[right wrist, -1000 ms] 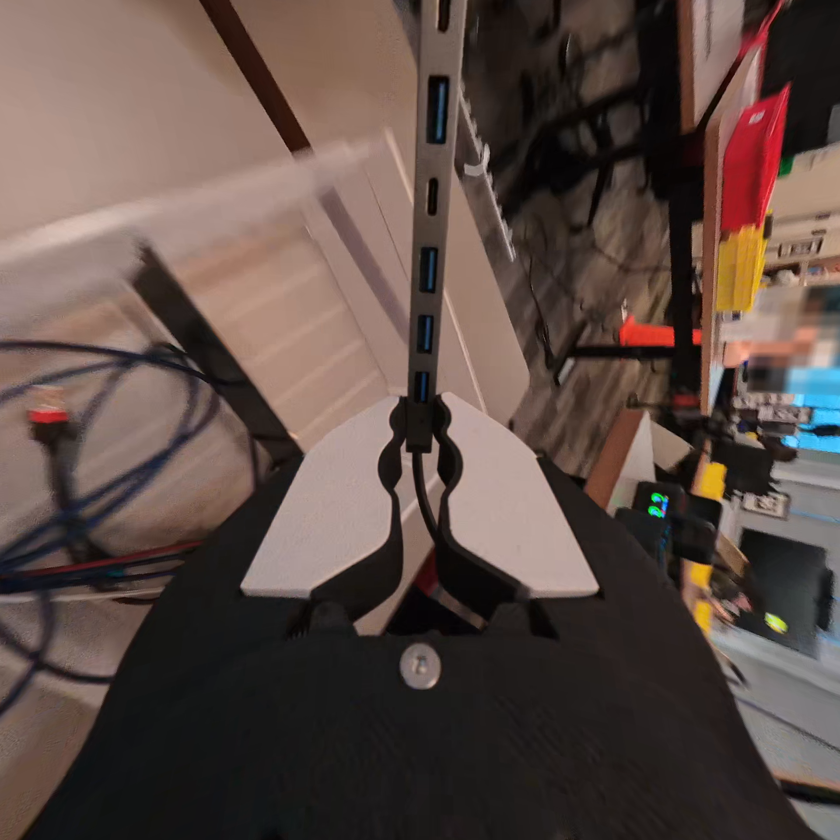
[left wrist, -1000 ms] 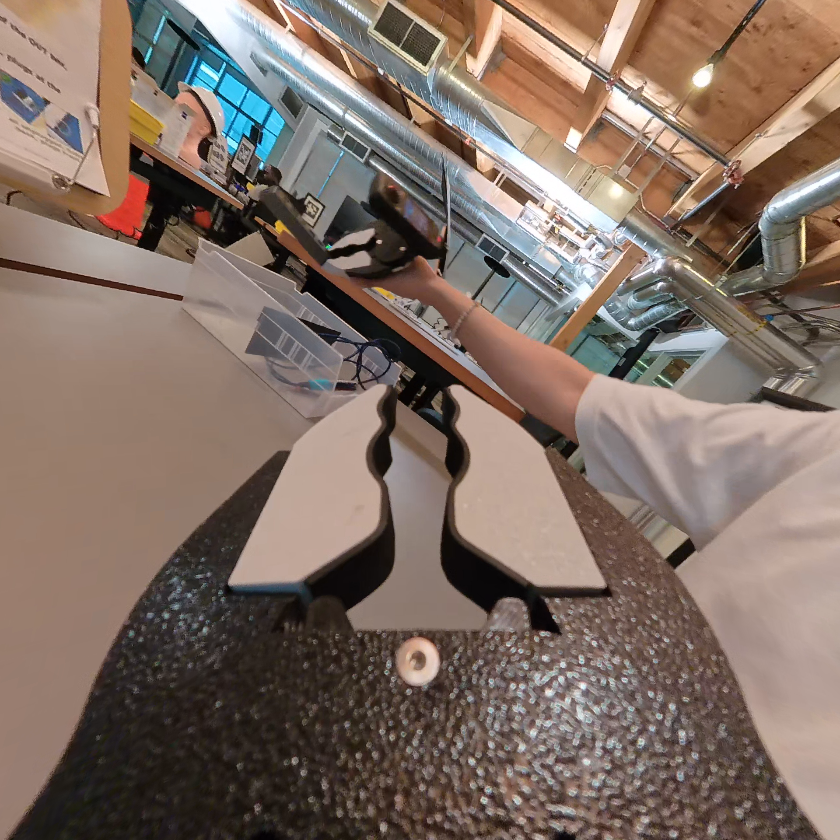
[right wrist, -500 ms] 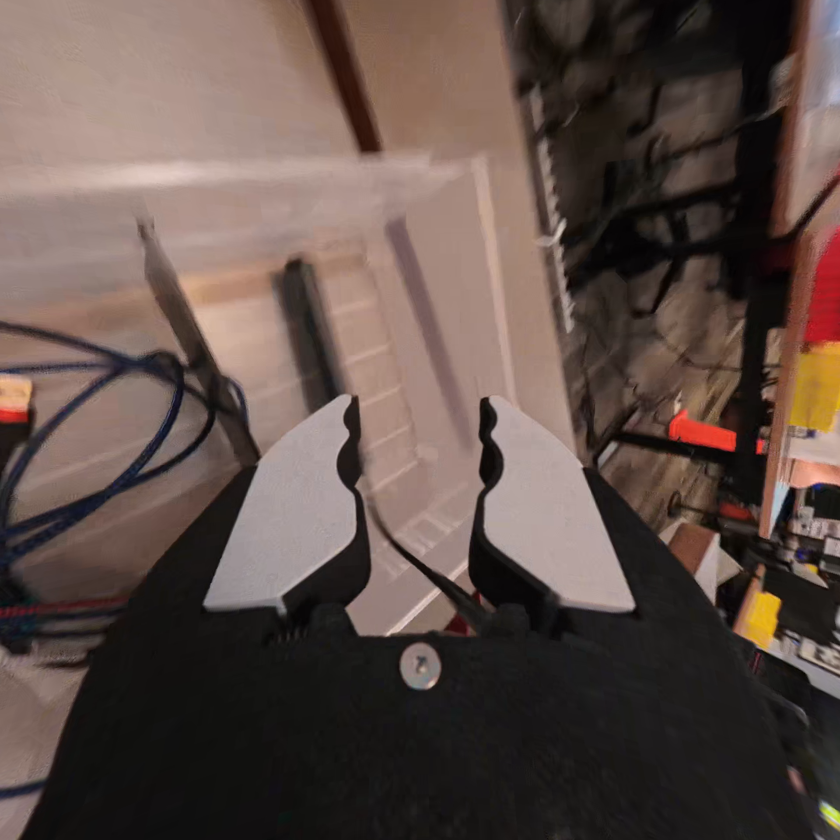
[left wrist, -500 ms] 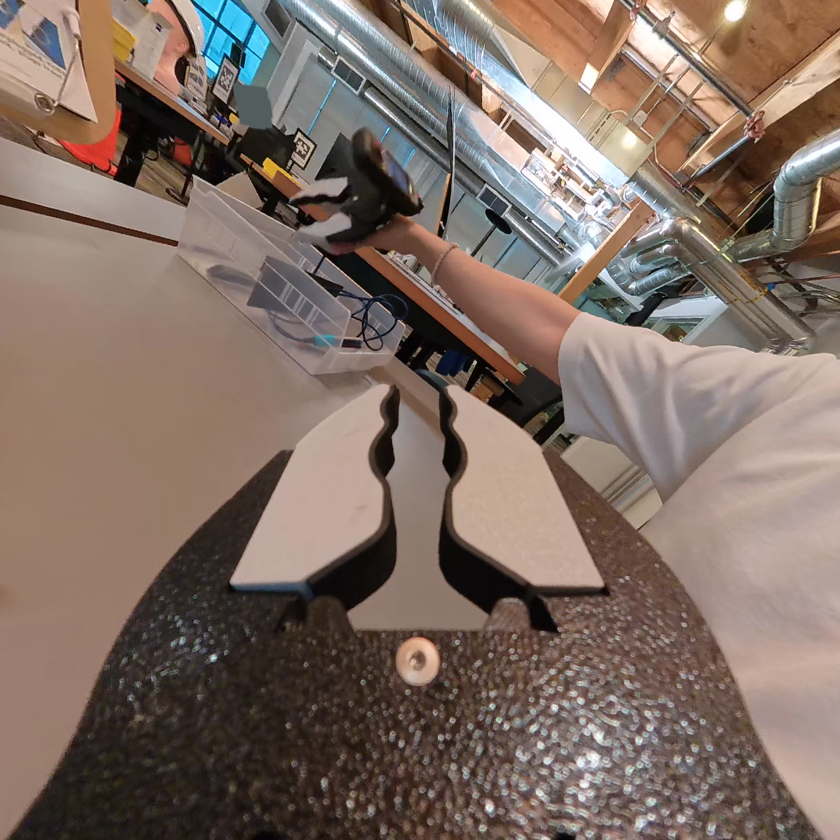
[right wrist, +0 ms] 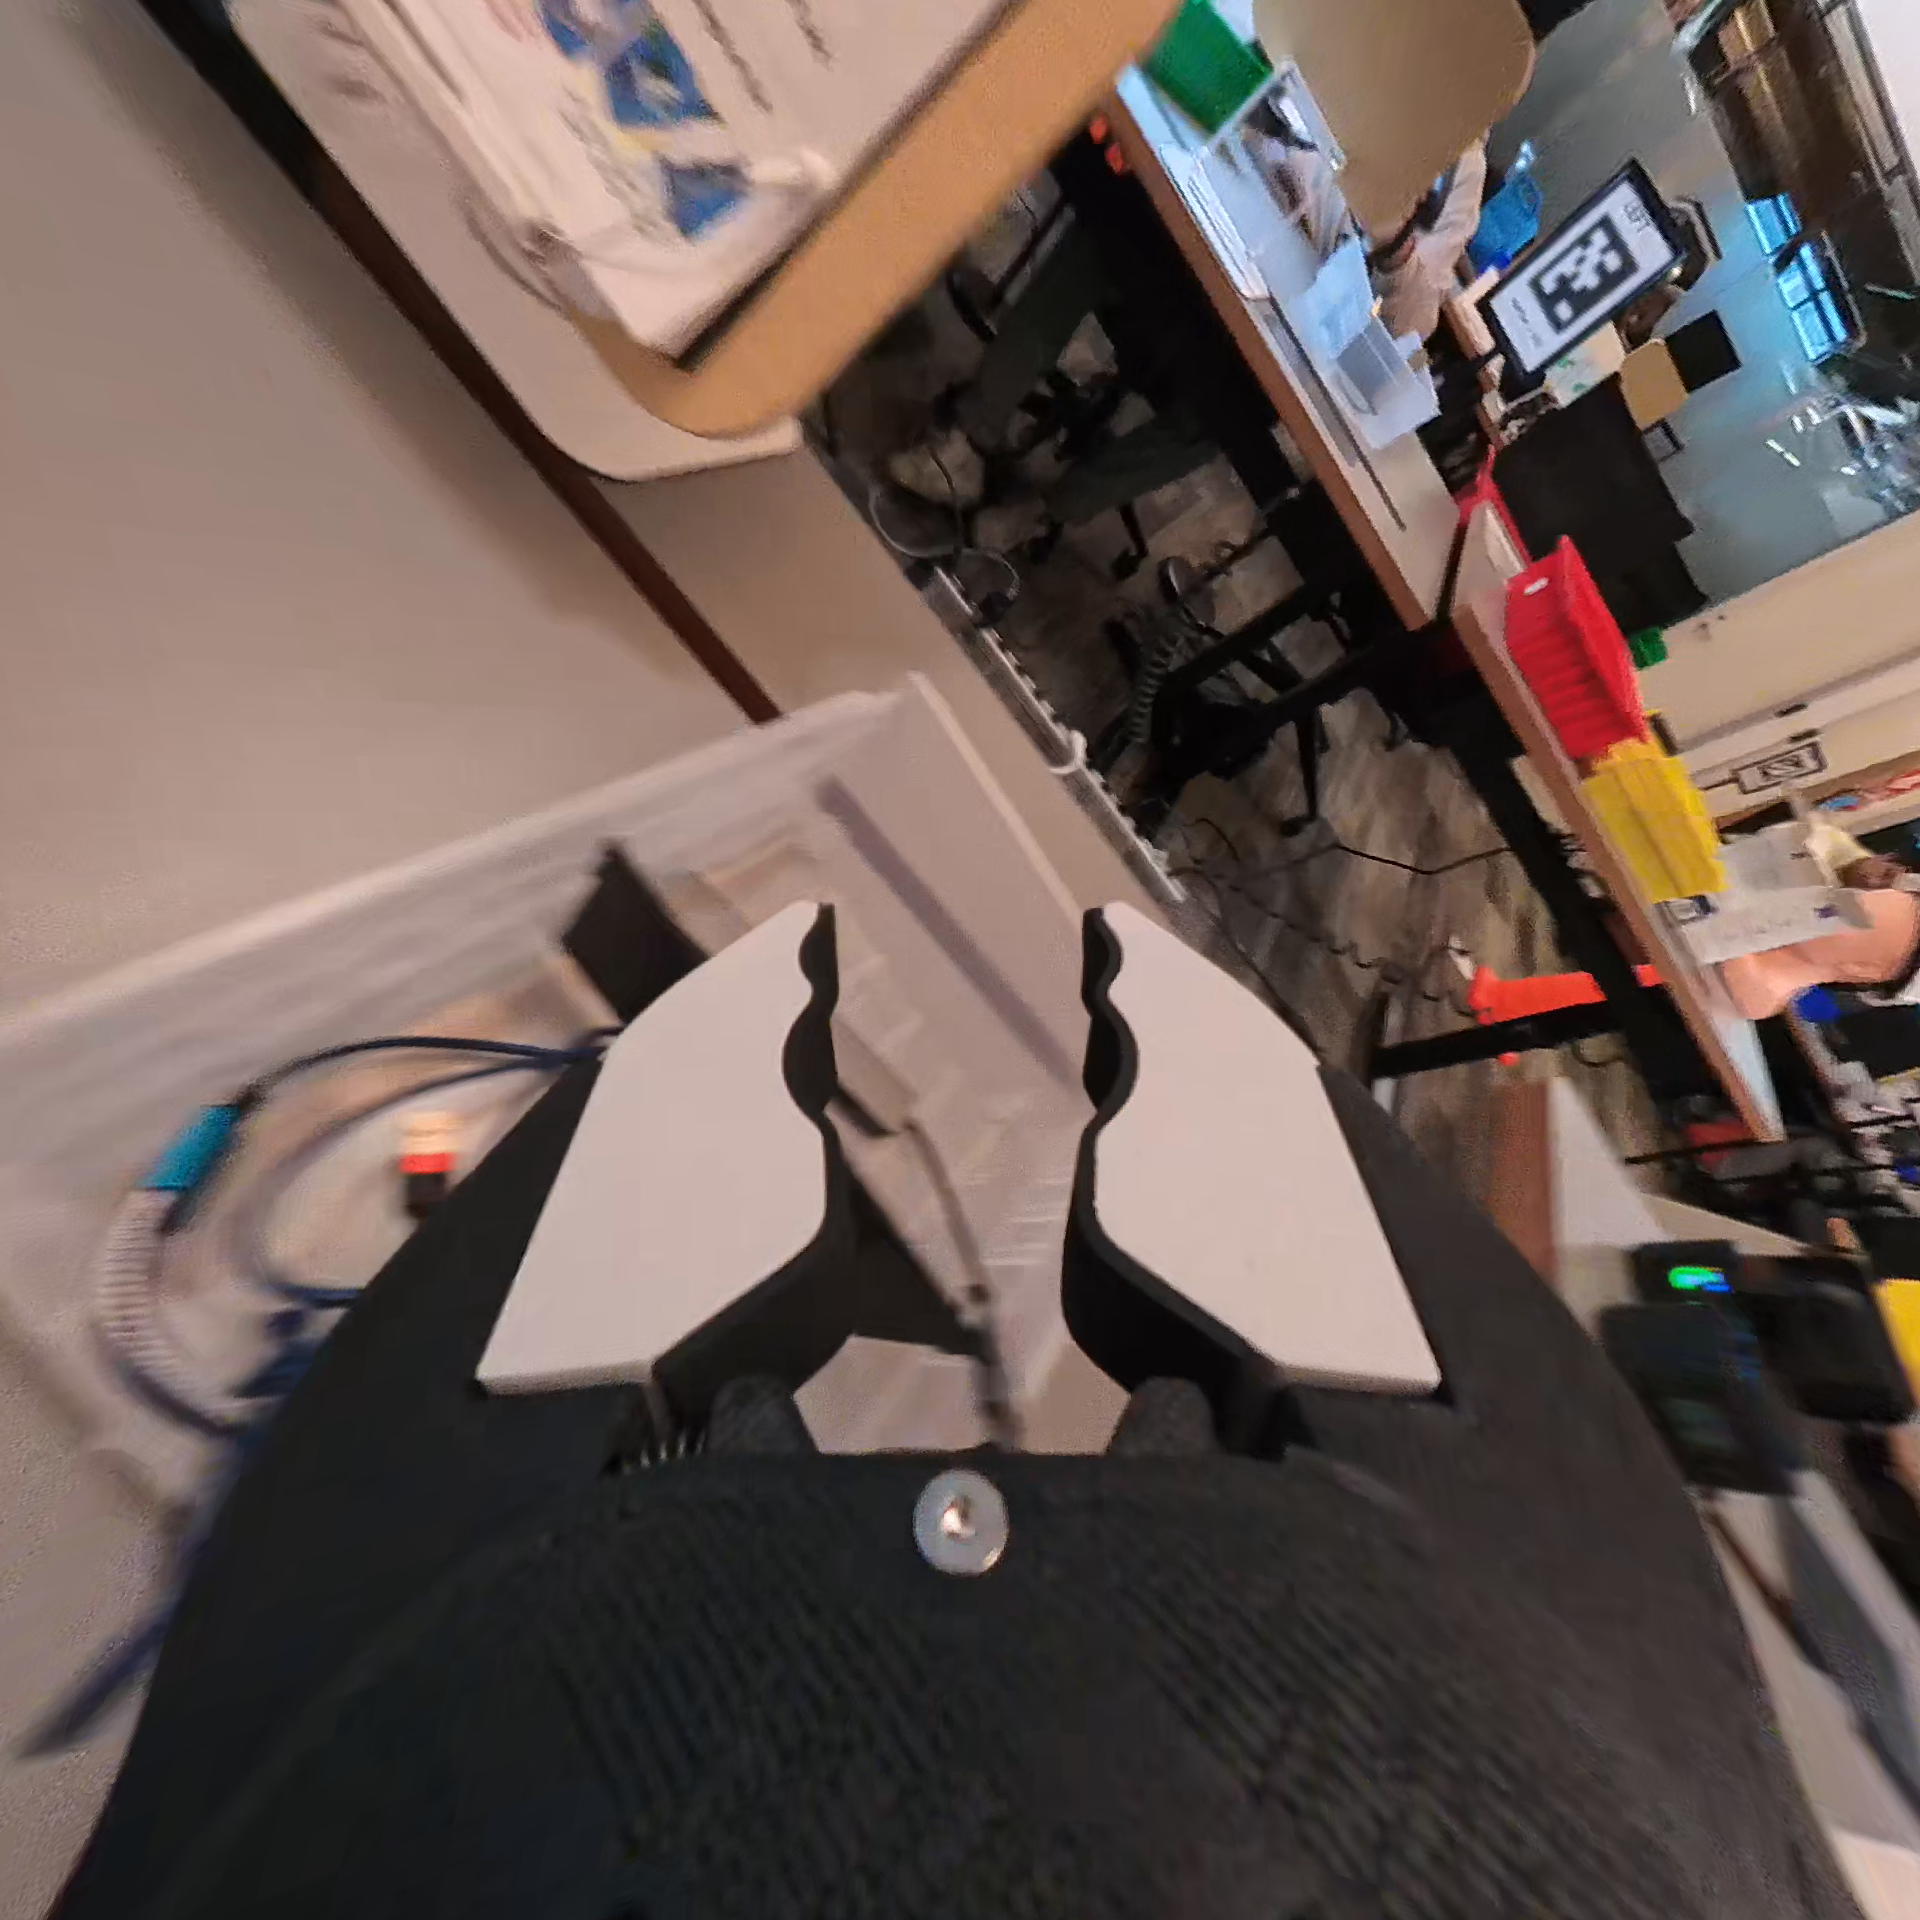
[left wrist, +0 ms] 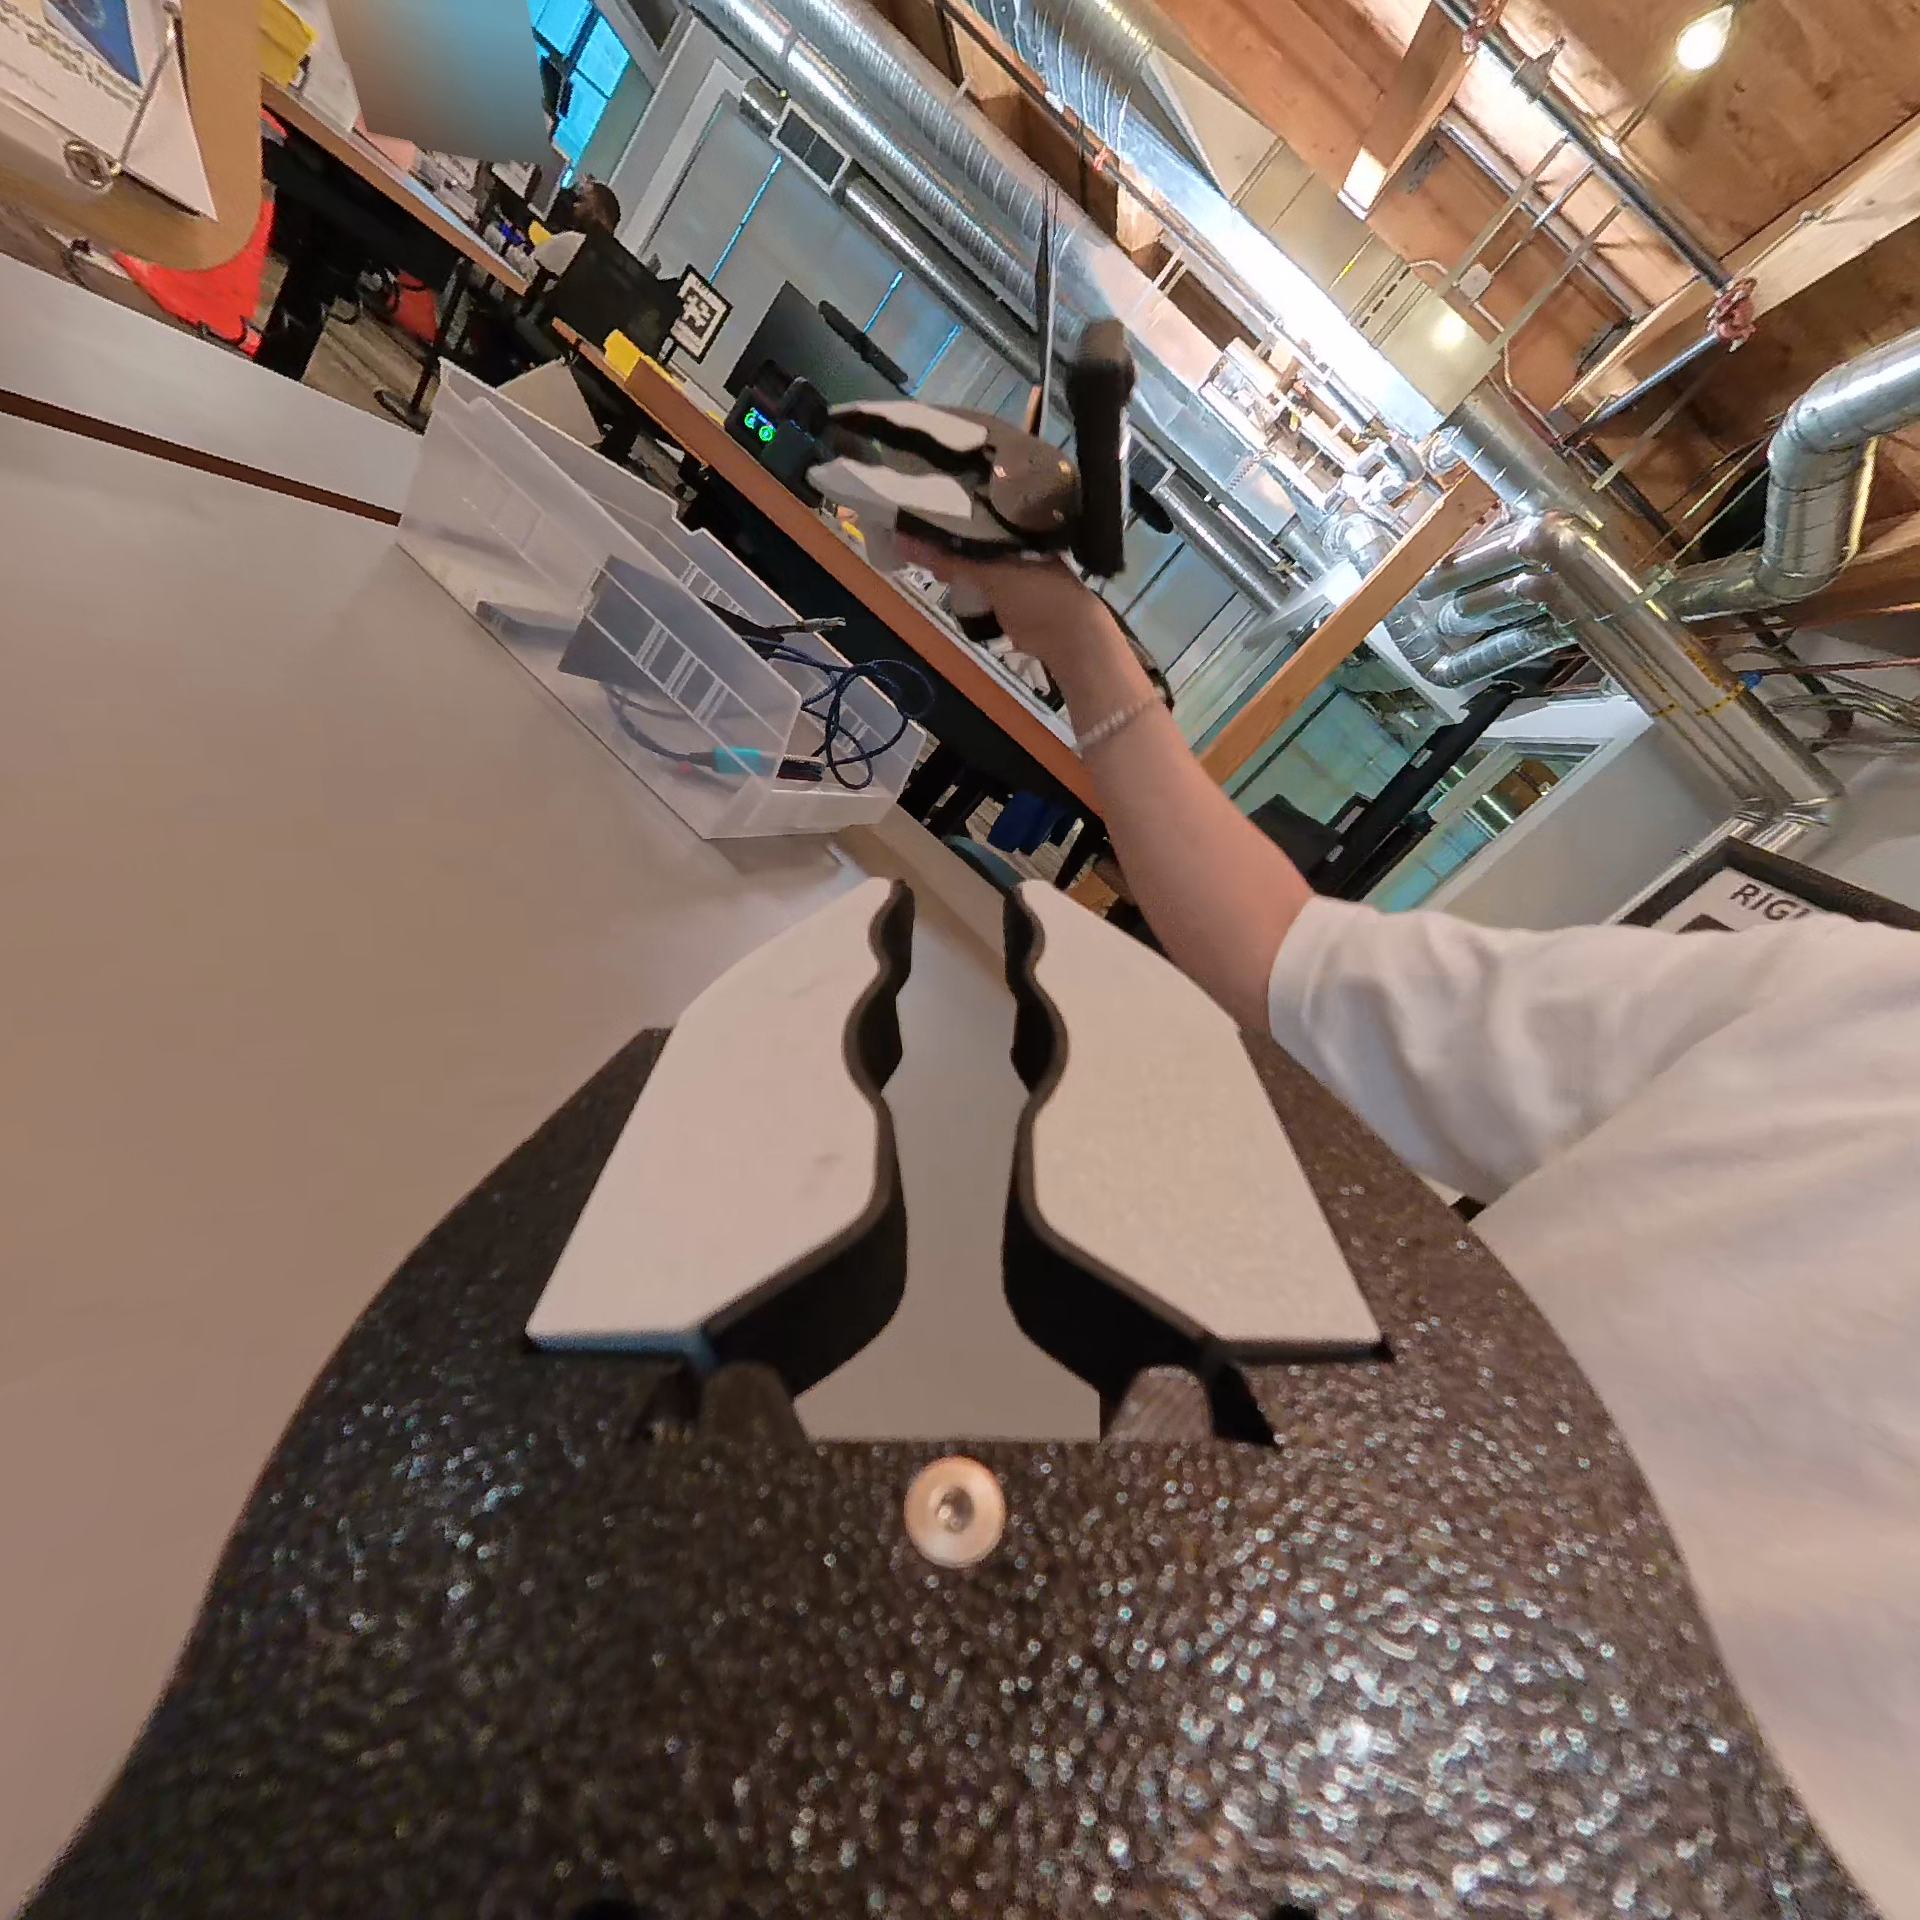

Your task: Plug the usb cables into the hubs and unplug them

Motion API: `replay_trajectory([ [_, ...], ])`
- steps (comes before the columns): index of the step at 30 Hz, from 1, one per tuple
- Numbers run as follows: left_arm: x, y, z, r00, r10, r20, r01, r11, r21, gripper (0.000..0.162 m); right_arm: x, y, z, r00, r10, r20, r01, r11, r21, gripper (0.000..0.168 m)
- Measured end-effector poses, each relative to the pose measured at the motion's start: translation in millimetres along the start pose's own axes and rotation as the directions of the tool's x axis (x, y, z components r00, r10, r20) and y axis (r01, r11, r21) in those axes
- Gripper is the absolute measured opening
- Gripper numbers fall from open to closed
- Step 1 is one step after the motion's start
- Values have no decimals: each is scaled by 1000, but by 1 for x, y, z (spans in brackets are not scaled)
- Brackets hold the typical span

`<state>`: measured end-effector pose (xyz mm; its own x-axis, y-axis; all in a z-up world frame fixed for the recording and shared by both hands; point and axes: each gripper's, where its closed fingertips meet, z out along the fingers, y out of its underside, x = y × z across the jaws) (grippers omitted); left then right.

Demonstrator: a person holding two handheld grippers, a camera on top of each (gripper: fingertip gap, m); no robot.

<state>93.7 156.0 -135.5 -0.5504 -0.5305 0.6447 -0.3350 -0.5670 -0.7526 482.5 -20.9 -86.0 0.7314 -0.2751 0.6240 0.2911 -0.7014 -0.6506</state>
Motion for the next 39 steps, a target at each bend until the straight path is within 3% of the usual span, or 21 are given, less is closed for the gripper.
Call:
replay_trajectory([
  [6,-12,-14,-24,988,63,144,-56,997,-48,17,-144,-38,-35,954,170,246,-223,953,206,44],
  [10,-26,-55,-62,920,152,360,-143,988,-52,19,-188,-63,-57,923,205,326,-303,908,288,43],
  [12,-40,-79,-84,853,196,484,-163,981,-109,24,-199,-68,-66,920,174,351,-290,905,311,43],
  [15,-77,-114,-118,675,330,659,-168,939,-299,38,-205,-65,-69,931,132,339,-244,918,312,43],
  [18,-125,-133,-144,544,383,747,-19,895,-445,52,-207,-59,-66,929,117,350,-223,934,279,43],
  [23,-179,-144,-135,573,294,765,174,868,-464,57,-202,-58,-72,931,103,352,-213,933,291,43],
  [26,-203,-151,-139,544,339,768,242,812,-530,59,-197,-53,-74,941,85,327,-186,939,291,43],
  [28,-214,-153,-145,532,380,756,290,757,-585,58,-195,-48,-74,943,83,324,-180,942,284,43],
  [33,-222,-150,-159,633,505,587,300,540,-787,52,-189,-38,-70,948,82,307,-168,949,265,43],
  [39,-240,-145,-179,677,519,521,331,418,-846,51,-192,-37,-61,939,101,329,-204,933,295,43],
])
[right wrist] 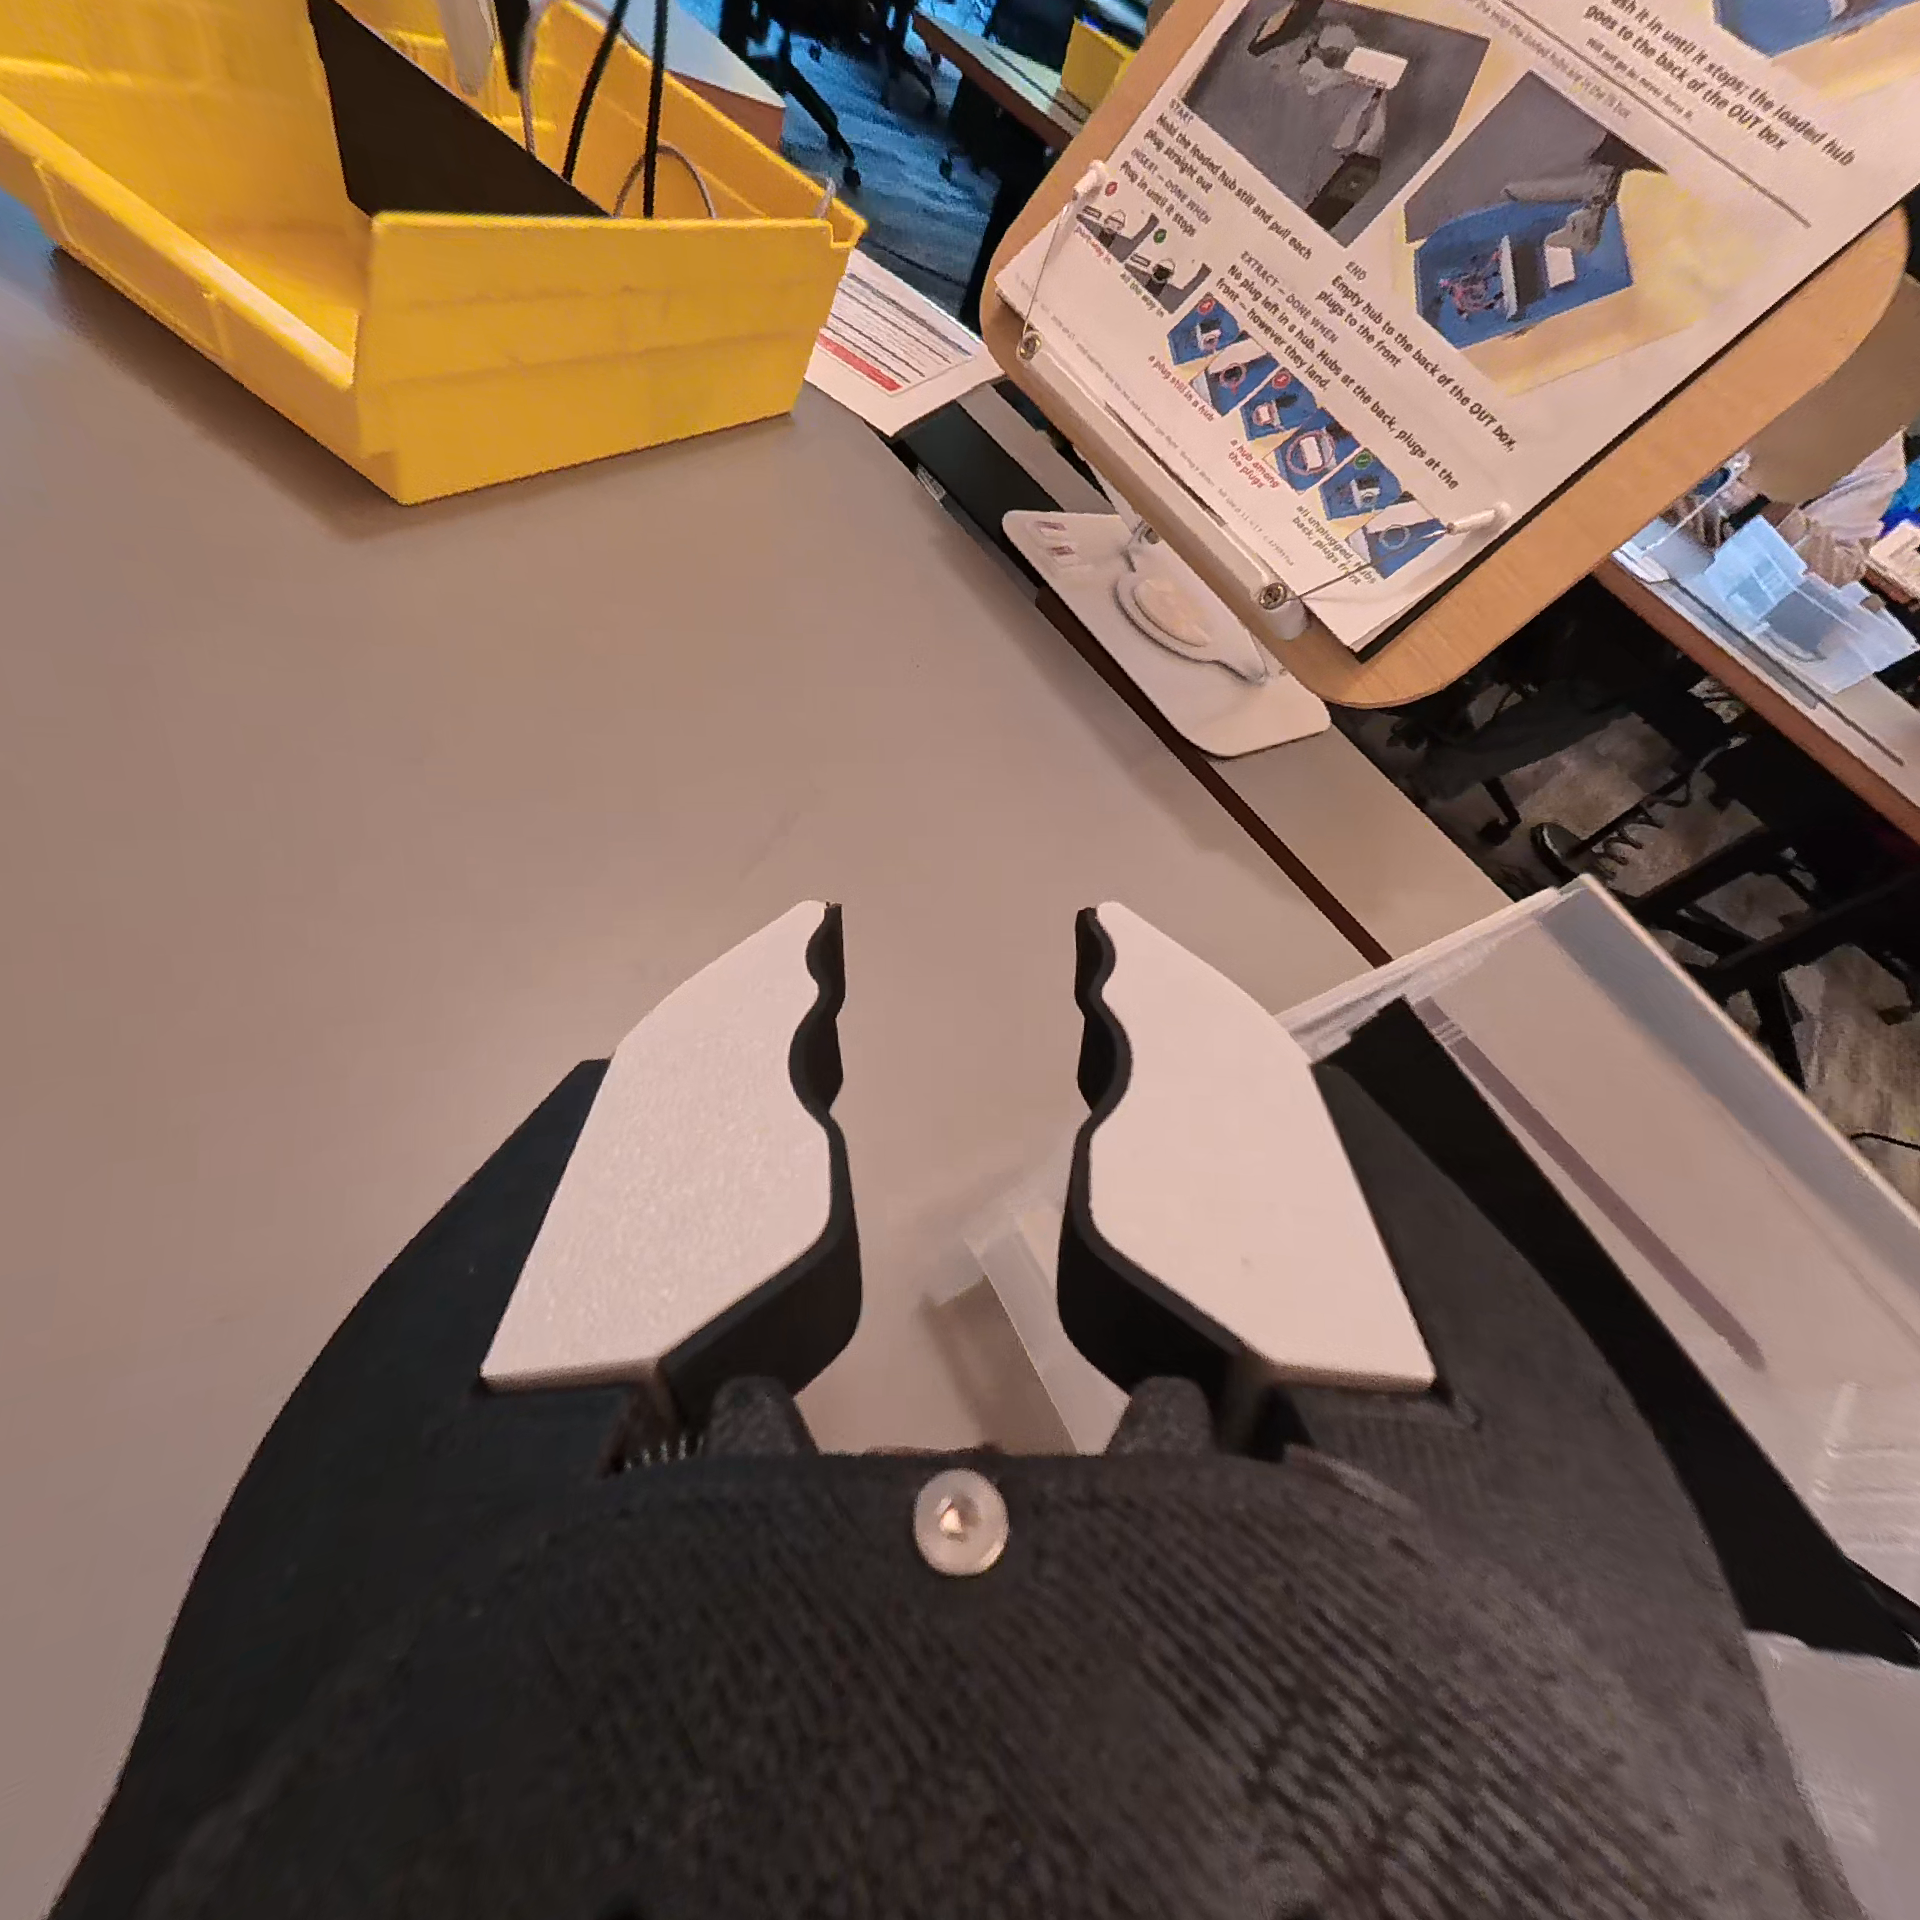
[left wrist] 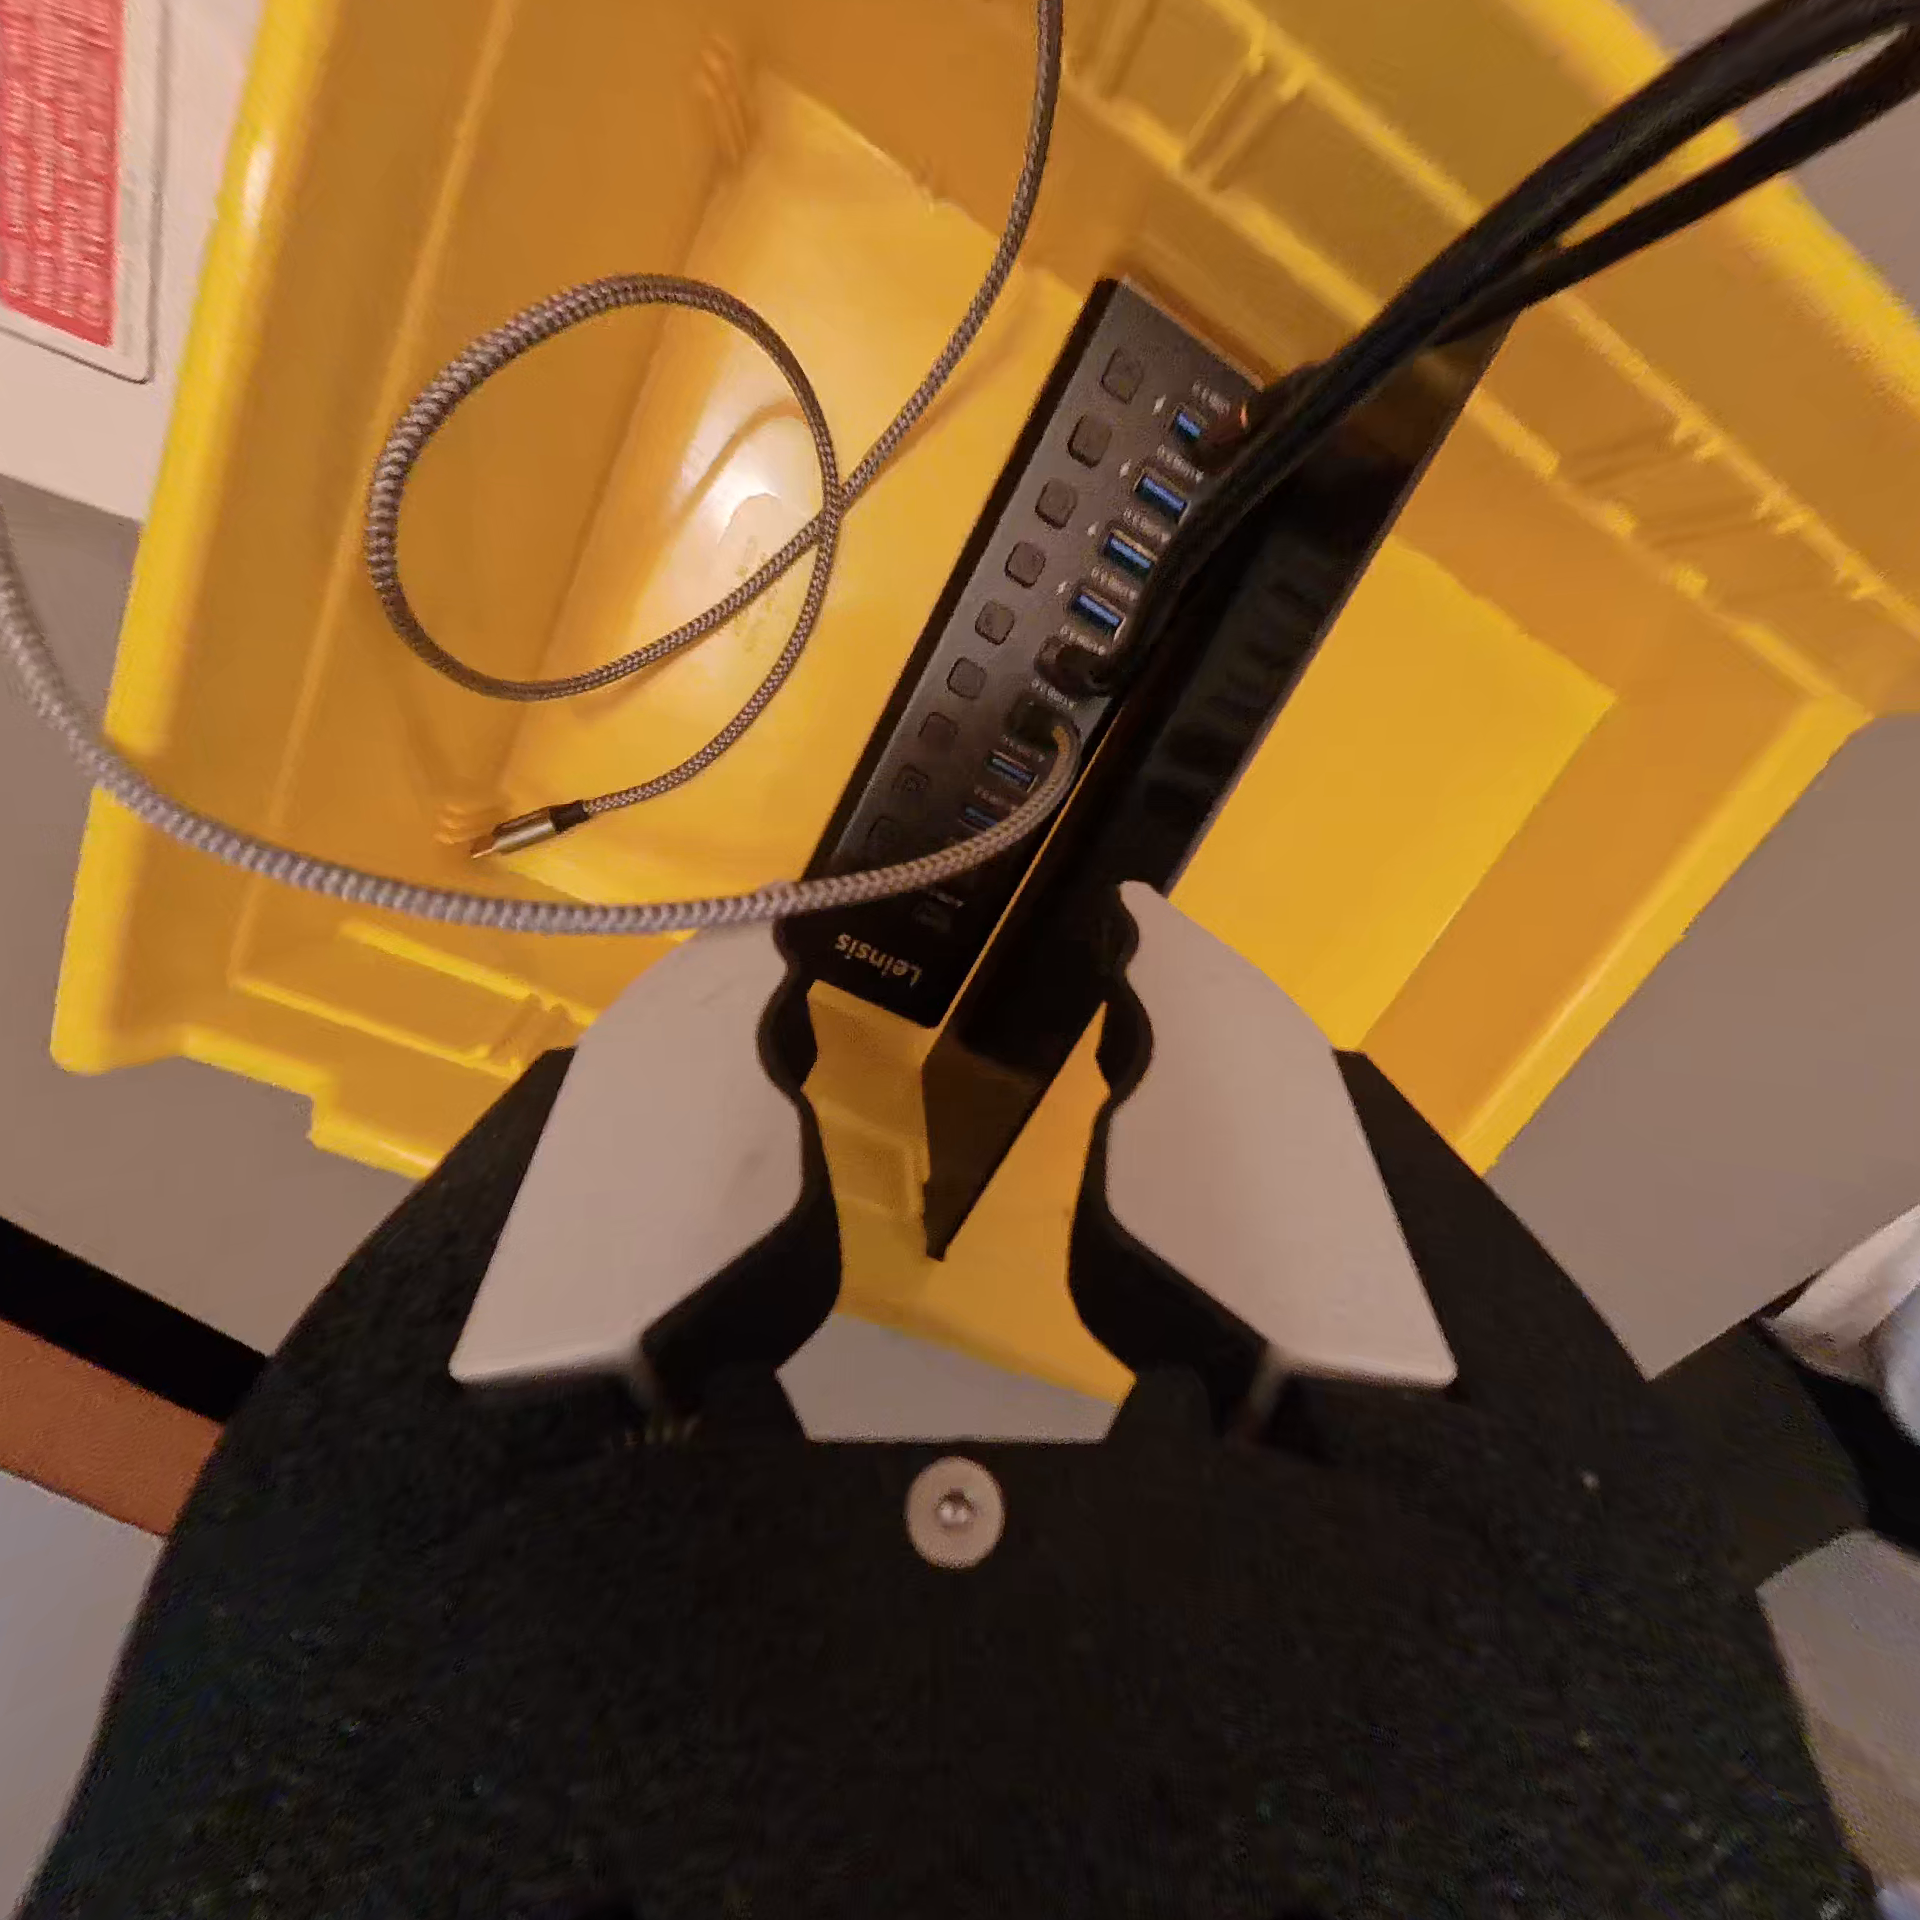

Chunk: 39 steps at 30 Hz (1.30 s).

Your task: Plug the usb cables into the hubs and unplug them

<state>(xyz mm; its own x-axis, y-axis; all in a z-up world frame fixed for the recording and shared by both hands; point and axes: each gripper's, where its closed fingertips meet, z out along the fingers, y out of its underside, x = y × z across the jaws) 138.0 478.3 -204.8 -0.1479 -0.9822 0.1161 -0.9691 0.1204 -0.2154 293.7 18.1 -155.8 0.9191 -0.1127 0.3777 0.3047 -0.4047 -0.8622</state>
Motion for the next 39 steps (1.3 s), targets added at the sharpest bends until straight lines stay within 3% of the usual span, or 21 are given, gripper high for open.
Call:
replay_trajectory([
  [8,-16,2,33,924,379,51,-361,909,-210,48,-11,15,33,999,15,50,-17,999,46,43],
  [13,-5,-2,51,899,435,-46,-435,877,-203,29,-23,18,51,995,12,98,-19,998,68,43],
  [16,-9,5,50,878,471,-87,-477,848,-232,33,-27,19,56,993,-5,118,-2,998,58,43],
  [19,-16,18,56,878,465,-110,-476,830,-292,33,-32,15,56,990,-35,140,26,997,68,45],
  [25,-14,15,58,846,522,-108,-531,802,-273,32,-36,19,54,987,-60,150,54,998,45,46],
  [30,-18,14,56,847,531,-25,-519,816,-255,25,-34,15,48,987,-89,137,82,995,50,46],
  [39,-27,11,56,937,347,31,-335,922,-192,27,-34,6,39,985,-115,131,107,992,64,47],
])
